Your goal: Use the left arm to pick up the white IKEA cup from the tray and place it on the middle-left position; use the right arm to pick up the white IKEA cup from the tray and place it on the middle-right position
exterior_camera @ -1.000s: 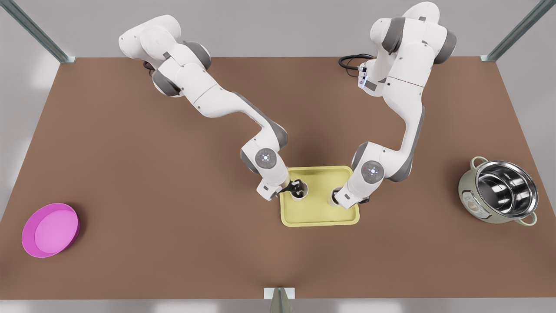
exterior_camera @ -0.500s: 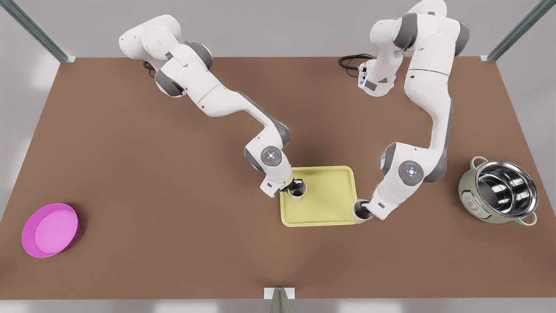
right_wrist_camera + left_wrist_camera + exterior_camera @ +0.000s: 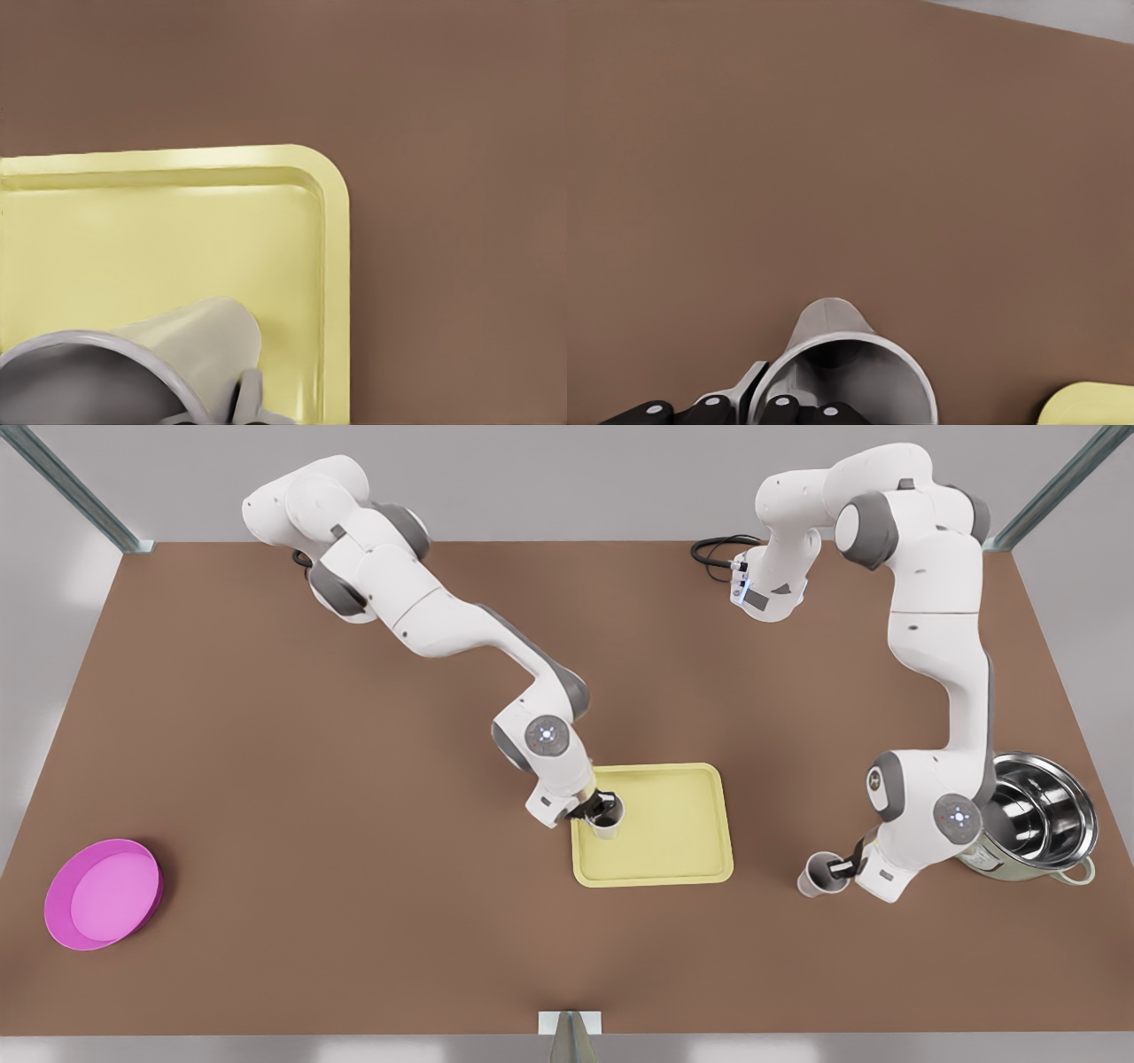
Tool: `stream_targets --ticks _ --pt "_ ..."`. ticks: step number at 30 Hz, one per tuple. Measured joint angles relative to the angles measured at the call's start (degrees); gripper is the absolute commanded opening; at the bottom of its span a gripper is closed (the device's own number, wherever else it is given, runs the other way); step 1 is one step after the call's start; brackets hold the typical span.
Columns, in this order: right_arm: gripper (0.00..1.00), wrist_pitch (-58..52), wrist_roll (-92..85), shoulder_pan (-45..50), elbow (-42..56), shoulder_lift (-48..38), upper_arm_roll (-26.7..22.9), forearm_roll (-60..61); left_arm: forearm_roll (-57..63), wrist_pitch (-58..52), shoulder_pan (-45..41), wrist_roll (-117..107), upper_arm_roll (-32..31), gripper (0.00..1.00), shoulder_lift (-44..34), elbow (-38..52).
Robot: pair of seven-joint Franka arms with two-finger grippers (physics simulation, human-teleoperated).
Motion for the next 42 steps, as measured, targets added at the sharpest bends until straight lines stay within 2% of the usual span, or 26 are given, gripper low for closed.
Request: stream_targets --ticks 1,6,8,13,16,17,18,19,20,30,35,38,42 --pt "0.11 0.0 0.0 -0.9 -0.4 -0.5 0.4 0.4 -0.4 0.3 0.0 0.7 0.0 1.00 0.2 0.0" --pt "0.11 0.0 -0.8 -6.4 -6.6 -4.6 1.4 1.6 -4.2 1.8 0.0 6.6 0.0 1.00 0.4 0.0" --pt "0.11 0.0 -1.4 -8.2 -10.6 -6.3 1.5 1.7 -0.5 0.9 -0.2 8.2 -0.1 1.00 -2.0 0.5" --pt "0.12 0.0 -3.0 -10.7 -18.0 -9.2 1.5 1.9 3.9 -18.0 -4.0 8.3 -2.1 1.00 -18.6 10.1" --pt "0.13 -1.1 -3.8 -11.0 -20.0 -10.7 1.5 1.9 3.8 -27.5 -4.2 8.0 -3.6 1.00 -22.8 10.6" --pt "0.19 -1.5 -4.0 -11.0 -20.1 -10.8 1.5 1.9 3.6 -28.5 -3.4 8.1 -3.5 1.00 -25.6 5.3" --pt "0.35 -1.9 -4.1 -11.0 -20.2 -10.9 1.5 1.7 3.4 -28.9 -2.6 8.2 -3.5 1.00 -27.3 2.1" --pt "0.75 -2.3 -4.1 -11.0 -20.3 -10.9 1.5 1.5 3.4 -29.2 -2.2 8.3 -3.6 1.00 -28.1 0.8" --pt "1.00 -2.6 -4.1 -11.0 -20.3 -11.0 1.5 1.2 3.4 -29.5 -2.1 8.3 -3.6 1.00 -28.5 0.2" --pt "1.00 -5.0 -3.1 -11.0 -20.2 -12.5 1.4 0.4 3.5 -30.4 -2.2 8.8 -3.7 1.00 -27.9 -0.5" --pt "1.00 -7.1 -3.8 -12.6 -20.2 -20.2 1.1 1.0 3.5 -30.5 -2.1 9.0 -3.6 1.00 -27.8 -0.5" --pt "1.00 -11.5 -4.4 -20.5 -20.2 -30.2 1.0 0.6 3.5 -30.5 -2.1 9.1 -3.6 1.00 -27.8 -0.5" --pt "1.00 -22.6 -8.8 -35.3 -20.1 -41.8 0.8 -0.1 3.4 -30.5 -2.1 9.2 -3.6 1.00 -27.8 -0.6"
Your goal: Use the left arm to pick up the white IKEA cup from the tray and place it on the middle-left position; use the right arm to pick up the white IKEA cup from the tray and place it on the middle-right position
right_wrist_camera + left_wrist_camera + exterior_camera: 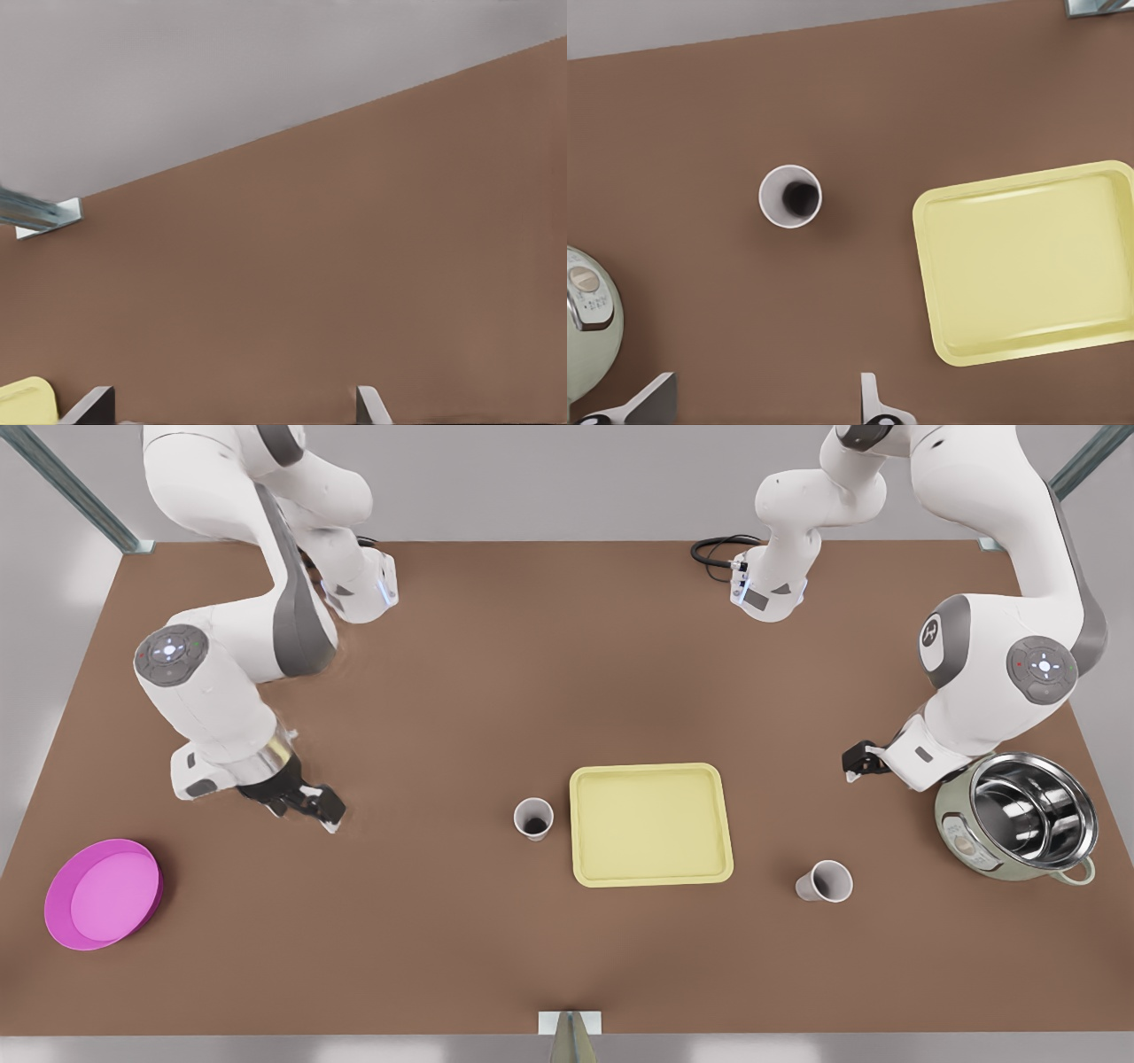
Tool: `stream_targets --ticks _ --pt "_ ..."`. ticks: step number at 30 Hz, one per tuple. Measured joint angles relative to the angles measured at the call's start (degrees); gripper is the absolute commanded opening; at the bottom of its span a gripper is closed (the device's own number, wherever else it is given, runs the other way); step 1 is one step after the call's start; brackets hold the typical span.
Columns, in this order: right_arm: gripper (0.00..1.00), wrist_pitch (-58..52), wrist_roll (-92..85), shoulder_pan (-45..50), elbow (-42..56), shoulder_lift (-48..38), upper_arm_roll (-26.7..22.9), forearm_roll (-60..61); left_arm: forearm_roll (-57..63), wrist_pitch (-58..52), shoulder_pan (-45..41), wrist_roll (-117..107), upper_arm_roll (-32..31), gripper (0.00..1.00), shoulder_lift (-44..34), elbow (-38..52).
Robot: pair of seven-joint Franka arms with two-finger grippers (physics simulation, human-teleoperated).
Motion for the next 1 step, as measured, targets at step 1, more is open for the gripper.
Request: stream_targets --ticks 1 --pt "1.00 -2.8 -1.5 -3.2 0.0 -1.7 0.0 -0.1 -0.1 0.0 0.0 0.0 0.0 1.00 0.1 0.0"
